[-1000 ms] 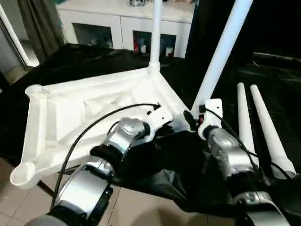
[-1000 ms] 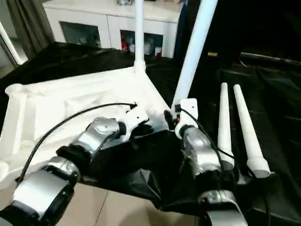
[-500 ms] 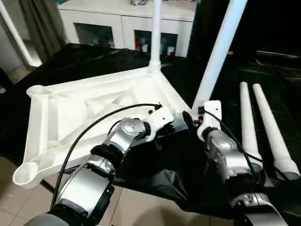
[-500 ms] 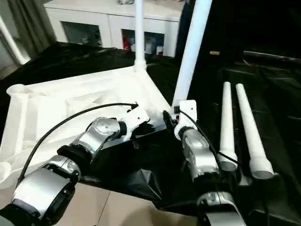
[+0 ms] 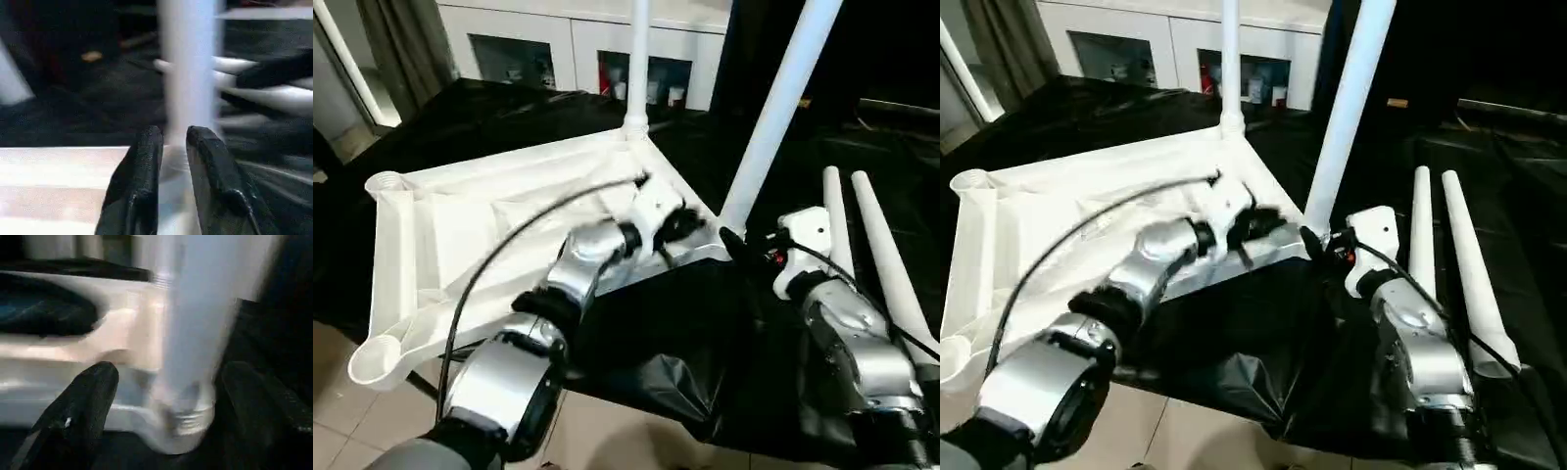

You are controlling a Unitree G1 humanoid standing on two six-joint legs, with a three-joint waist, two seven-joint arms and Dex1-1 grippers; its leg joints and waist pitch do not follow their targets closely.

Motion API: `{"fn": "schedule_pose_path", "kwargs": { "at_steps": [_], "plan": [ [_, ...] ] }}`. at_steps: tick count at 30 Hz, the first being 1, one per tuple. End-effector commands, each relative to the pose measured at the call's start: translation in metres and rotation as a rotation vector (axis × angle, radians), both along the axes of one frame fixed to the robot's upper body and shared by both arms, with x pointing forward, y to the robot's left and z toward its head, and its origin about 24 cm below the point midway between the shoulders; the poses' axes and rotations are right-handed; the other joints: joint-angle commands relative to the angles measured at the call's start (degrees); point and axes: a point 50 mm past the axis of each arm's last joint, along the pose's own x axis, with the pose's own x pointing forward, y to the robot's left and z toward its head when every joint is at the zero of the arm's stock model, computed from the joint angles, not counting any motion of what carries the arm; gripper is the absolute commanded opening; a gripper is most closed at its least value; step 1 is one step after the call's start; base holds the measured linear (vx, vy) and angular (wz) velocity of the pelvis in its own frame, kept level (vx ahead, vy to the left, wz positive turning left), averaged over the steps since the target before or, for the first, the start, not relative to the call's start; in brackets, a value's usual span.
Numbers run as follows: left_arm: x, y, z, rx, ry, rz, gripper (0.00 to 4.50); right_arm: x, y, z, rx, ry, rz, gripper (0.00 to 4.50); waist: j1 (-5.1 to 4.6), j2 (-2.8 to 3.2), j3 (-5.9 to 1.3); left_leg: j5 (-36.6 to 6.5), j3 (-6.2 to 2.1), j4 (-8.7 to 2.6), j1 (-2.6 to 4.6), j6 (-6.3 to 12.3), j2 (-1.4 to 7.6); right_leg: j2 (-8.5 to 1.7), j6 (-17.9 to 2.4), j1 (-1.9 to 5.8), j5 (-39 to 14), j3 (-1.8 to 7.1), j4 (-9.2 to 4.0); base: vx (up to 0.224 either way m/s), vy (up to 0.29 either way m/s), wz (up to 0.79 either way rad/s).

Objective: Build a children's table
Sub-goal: Rotate leg to tighten

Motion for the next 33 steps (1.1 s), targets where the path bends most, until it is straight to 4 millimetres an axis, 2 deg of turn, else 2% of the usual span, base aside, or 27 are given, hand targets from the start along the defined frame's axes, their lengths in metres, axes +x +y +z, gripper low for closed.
{"fn": "schedule_pose_path", "kwargs": {
  "at_steps": [1,3,5,6,7,8,9,10,11,12,13,14,15,16,17,18,19,22,25,26,27,29,32,33],
  "plan": [
    [0.007,0.025,0.01,0.024,-0.044,0.081,1.35,-0.006,0.007,0.004,0.003,0.012,0.108,3.83,0.24,-1.23,-3.95,-7.1,-0.79,-3.32,0.23,8.89,1.79,-2.79,-13.5,3.99,-6.8,1.92,-2.98,0.0,0.0,0.0],
    [0.01,0.045,0.014,0.093,-0.082,0.138,1.47,-0.009,0.014,0.001,-0.007,0.035,0.165,3.83,0.0,-1.16,-3.86,-8.1,-0.77,-3.37,0.48,7.51,1.85,-2.65,-12.9,3.69,-8.7,1.95,-3.16,0.0,0.0,0.0],
    [0.013,0.081,0.024,0.141,-0.102,0.251,1.76,-0.012,0.024,-0.005,-0.036,0.069,0.216,3.83,-0.39,-1.29,-3.74,-8.2,-0.74,-3.48,0.36,6.32,1.86,-2.5,-12.8,3.59,-9.2,2.02,-3.05,0.0,0.0,0.0],
    [0.012,0.098,0.028,0.17,-0.103,0.299,1.76,-0.013,0.028,-0.009,-0.045,0.088,0.23,3.83,-0.37,-1.13,-3.8,-8.2,-0.88,-3.54,0.49,5.7,2.02,-2.62,-13.0,3.62,-9.2,2.01,-2.74,0.0,0.0,0.0],
    [0.012,0.108,0.03,0.19,-0.103,0.327,1.76,-0.013,0.031,-0.012,-0.051,0.1,0.237,3.83,-0.53,-1.01,-3.77,-8.3,-0.86,-3.57,0.48,4.99,2.01,-2.63,-12.9,3.5,-9.6,2.08,-2.73,0.0,0.0,0.0],
    [0.012,0.108,0.03,0.19,-0.103,0.328,1.76,-0.013,0.031,-0.012,-0.051,0.1,0.237,3.83,-0.65,-0.91,-3.69,-8.6,-0.87,-3.66,0.47,4.58,2.0,-2.54,-12.9,3.43,-10.1,2.08,-2.8,0.0,0.0,0.0],
    [0.009,0.128,0.034,0.245,-0.103,0.385,1.76,-0.01,0.033,-0.018,-0.081,0.122,0.212,3.83,-0.74,-1.17,-3.65,-9.3,-0.69,-3.61,0.72,3.81,1.92,-2.42,-12.6,3.15,-10.9,2.14,-2.98,0.0,0.0,0.0],
    [0.002,0.161,0.04,0.344,-0.1,0.474,1.76,-0.007,0.037,-0.028,-0.129,0.168,0.176,3.83,-0.91,-1.61,-3.54,-9.2,-0.75,-3.82,0.63,2.99,2.07,-2.43,-12.5,3.15,-11.6,2.17,-2.83,0.0,0.0,0.0],
    [-0.002,0.175,0.043,0.386,-0.097,0.519,1.76,-0.006,0.038,-0.033,-0.15,0.188,0.167,3.83,-1.3,-1.68,-3.44,-8.8,-0.91,-4.06,0.31,2.18,2.06,-2.41,-12.1,3.22,-12.5,2.15,-2.63,0.0,0.0,0.0],
    [-0.006,0.188,0.045,0.425,-0.089,0.555,1.76,-0.005,0.04,-0.037,-0.16,0.213,0.161,3.83,-1.03,-1.12,-3.54,-9.0,-0.99,-4.02,0.82,1.4,2.24,-2.61,-12.1,2.99,-12.7,2.18,-2.41,0.0,0.0,0.0],
    [-0.008,0.193,0.046,0.44,-0.085,0.568,1.76,-0.004,0.041,-0.039,-0.163,0.224,0.159,3.83,-1.21,-1.0,-3.4,-9.3,-0.82,-4.02,0.97,1.19,2.11,-2.37,-12.0,2.72,-12.9,2.29,-2.66,0.0,0.0,0.0],
    [-0.014,0.208,0.048,0.499,-0.069,0.606,1.76,-0.002,0.044,-0.043,-0.173,0.243,0.15,3.83,-1.4,-1.14,-3.28,-9.8,-0.87,-4.16,0.94,0.11,2.1,-2.3,-12.2,2.69,-12.1,2.34,-2.44,0.0,0.0,0.0],
    [-0.018,0.218,0.049,0.535,-0.05,0.637,1.76,0.0,0.046,-0.046,-0.176,0.258,0.14,3.83,-1.29,-1.41,-3.28,-10.1,-0.75,-4.15,1.1,-0.05,2.08,-2.26,-12.0,2.67,-12.0,2.38,-2.64,0.0,0.0,0.0],
    [-0.021,0.224,0.05,0.551,-0.037,0.655,1.76,0.001,0.048,-0.048,-0.174,0.27,0.134,3.83,-1.17,-1.21,-3.31,-10.0,-0.74,-4.14,1.33,-0.53,2.12,-2.28,-12.5,2.51,-10.9,2.47,-2.42,0.0,0.0,0.0],
    [-0.025,0.233,0.05,0.563,-0.012,0.697,1.76,0.005,0.051,-0.051,-0.191,0.281,0.12,3.83,-0.94,-1.26,-3.32,-9.6,-0.68,-4.1,1.54,-0.93,2.23,-2.41,-13.2,2.38,-9.3,2.51,-2.06,0.0,0.0,0.0],
    [-0.029,0.24,0.048,0.58,0.015,0.724,1.76,0.009,0.053,-0.053,-0.197,0.292,0.103,3.83,-1.0,-1.37,-3.17,-9.5,-0.63,-4.21,1.35,-0.9,2.1,-2.24,-13.2,2.42,-9.3,2.5,-2.19,0.0,0.0,0.0],
    [-0.032,0.247,0.047,0.604,0.036,0.745,1.76,0.012,0.055,-0.055,-0.198,0.3,0.088,3.83,-0.86,-1.25,-3.21,-9.5,-0.54,-4.12,1.54,-1.32,2.07,-2.34,-13.5,2.29,-8.7,2.58,-2.09,0.0,0.0,0.0],
    [-0.043,0.263,0.042,0.665,0.093,0.802,1.76,0.025,0.061,-0.055,-0.177,0.297,0.019,3.83,-0.74,-1.33,-3.34,-8.8,-0.62,-4.11,1.4,-1.91,1.88,-2.4,-13.3,2.6,-7.2,2.61,-1.81,0.0,0.0,0.0],
    [-0.049,0.267,0.04,0.698,0.126,0.817,1.76,0.031,0.065,-0.054,-0.161,0.296,-0.012,3.83,-0.92,-1.44,-3.35,-8.7,-0.7,-4.16,1.21,-2.17,1.87,-2.48,-13.6,2.83,-6.7,2.65,-1.73,0.0,0.0,0.0],
    [-0.055,0.271,0.035,0.724,0.168,0.817,1.76,0.037,0.068,-0.053,-0.159,0.292,-0.027,3.83,-0.83,-1.49,-3.39,-8.9,-0.62,-4.1,1.42,-2.32,1.93,-2.52,-13.6,2.68,-6.7,2.66,-1.72,0.0,0.0,0.0],
    [-0.058,0.273,0.032,0.745,0.193,0.815,1.76,0.04,0.069,-0.053,-0.169,0.287,-0.033,3.83,-0.94,-1.46,-3.34,-9.3,-0.67,-4.15,1.24,-2.34,1.83,-2.49,-13.7,2.71,-7.2,2.65,-1.71,0.0,0.0,0.0],
    [-0.063,0.276,0.03,0.767,0.216,0.828,1.76,0.045,0.072,-0.053,-0.17,0.288,-0.041,3.83,-1.02,-1.48,-3.3,-10.7,-0.71,-4.2,1.35,-2.7,1.84,-2.54,-13.6,2.67,-9.0,2.67,-1.87,0.0,0.0,0.0],
    [-0.064,0.281,0.03,0.781,0.215,0.859,1.76,0.049,0.075,-0.052,-0.158,0.292,-0.05,3.83,-0.95,-1.4,-3.28,-11.6,-0.76,-4.21,1.46,-2.89,1.78,-2.41,-13.2,2.6,-9.8,2.68,-2.02,0.0,0.0,0.0],
    [-0.064,0.281,0.03,0.78,0.215,0.862,1.76,0.049,0.075,-0.052,-0.159,0.292,-0.05,3.83,-0.94,-1.59,-3.25,-11.7,-0.77,-4.22,1.42,-2.91,1.78,-2.36,-13.0,2.59,-9.7,2.66,-2.0,0.0,0.0,0.0]
  ]
}}
